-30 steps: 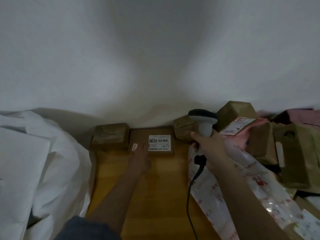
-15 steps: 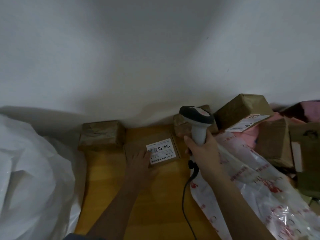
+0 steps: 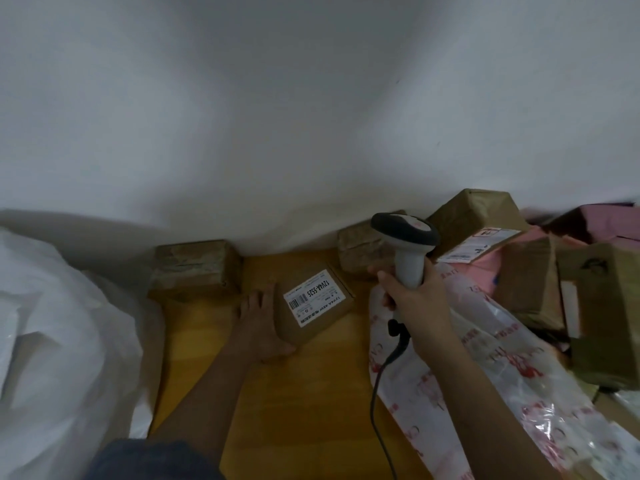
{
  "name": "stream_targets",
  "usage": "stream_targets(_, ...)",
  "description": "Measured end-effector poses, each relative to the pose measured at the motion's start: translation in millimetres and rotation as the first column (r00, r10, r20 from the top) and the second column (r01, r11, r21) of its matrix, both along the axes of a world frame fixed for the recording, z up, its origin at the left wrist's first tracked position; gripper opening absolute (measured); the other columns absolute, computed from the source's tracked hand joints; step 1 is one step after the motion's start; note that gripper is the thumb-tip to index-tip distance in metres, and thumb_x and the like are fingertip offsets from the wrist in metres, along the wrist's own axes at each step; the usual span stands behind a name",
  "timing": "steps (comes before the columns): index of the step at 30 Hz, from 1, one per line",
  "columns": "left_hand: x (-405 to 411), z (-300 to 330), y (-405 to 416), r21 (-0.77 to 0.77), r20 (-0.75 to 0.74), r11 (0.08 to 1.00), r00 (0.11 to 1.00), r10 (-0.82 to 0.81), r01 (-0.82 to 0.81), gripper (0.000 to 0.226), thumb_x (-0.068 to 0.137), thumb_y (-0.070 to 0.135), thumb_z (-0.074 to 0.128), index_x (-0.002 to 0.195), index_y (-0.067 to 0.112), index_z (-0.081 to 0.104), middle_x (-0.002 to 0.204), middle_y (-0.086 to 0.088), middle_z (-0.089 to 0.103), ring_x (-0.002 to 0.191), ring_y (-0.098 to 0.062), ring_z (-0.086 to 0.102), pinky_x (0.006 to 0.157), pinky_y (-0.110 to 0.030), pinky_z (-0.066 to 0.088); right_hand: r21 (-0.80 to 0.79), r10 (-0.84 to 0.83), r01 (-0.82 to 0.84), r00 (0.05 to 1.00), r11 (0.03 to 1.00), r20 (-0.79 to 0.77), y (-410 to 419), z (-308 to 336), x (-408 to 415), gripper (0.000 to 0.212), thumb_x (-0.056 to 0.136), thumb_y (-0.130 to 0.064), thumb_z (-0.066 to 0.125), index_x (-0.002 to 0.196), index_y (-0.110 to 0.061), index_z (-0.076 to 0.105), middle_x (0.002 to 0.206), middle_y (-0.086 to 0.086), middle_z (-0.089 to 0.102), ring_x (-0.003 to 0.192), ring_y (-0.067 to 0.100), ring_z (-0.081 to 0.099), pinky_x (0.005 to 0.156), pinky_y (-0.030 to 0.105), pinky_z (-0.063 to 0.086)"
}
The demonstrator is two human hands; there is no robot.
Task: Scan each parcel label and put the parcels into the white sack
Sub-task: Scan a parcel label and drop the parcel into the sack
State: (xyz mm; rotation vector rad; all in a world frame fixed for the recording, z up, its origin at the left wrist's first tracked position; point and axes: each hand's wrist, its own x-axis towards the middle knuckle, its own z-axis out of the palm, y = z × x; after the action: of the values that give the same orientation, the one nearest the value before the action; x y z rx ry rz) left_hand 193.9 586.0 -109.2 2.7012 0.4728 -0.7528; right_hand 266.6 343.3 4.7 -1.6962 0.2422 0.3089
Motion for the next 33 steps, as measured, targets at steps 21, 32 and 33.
stream_targets(21,-74,154,-67,-0.074,0.613,0.996,0.79,0.011,0.043,0.137,0.049,0.051,0.091,0.15,0.035,0.0,0.155,-0.007,0.012,0.143,-0.029,0.011,0.114,-0.06,0.026,0.132,0.052,-0.05,0.999,0.99,-0.013,-47,66,-56,0.055,0.073,-0.03,0.082,0.118,-0.012,0.057,0.102,0.004,0.071,0.085,0.017,0.07,0.062,0.024,0.057)
stream_targets(32,-142,206,-85,-0.917,-0.082,0.171,0.588,0.805,-0.362,0.034,0.091,0.026,0.064,0.123,0.017,0.057,0.117,-0.009,0.07,0.103,-0.026,0.07,0.097,-0.041,0.051,0.336,-0.048,0.088,0.991,0.938,-0.124,-67,86,-89,0.044,0.073,-0.028,0.083,0.105,-0.007,0.063,0.093,0.008,0.075,0.078,0.019,0.072,0.063,0.028,0.056)
stream_targets(33,-147,205,-83,-0.929,-0.104,0.129,0.579,0.809,-0.347,0.032,0.092,0.02,0.062,0.123,0.013,0.058,0.113,-0.01,0.072,0.102,-0.028,0.07,0.094,-0.04,0.051,0.34,-0.043,0.087,0.99,0.937,-0.135,-66,86,-92,0.044,0.072,-0.028,0.084,0.104,-0.006,0.063,0.091,0.008,0.075,0.074,0.018,0.071,0.06,0.026,0.056)
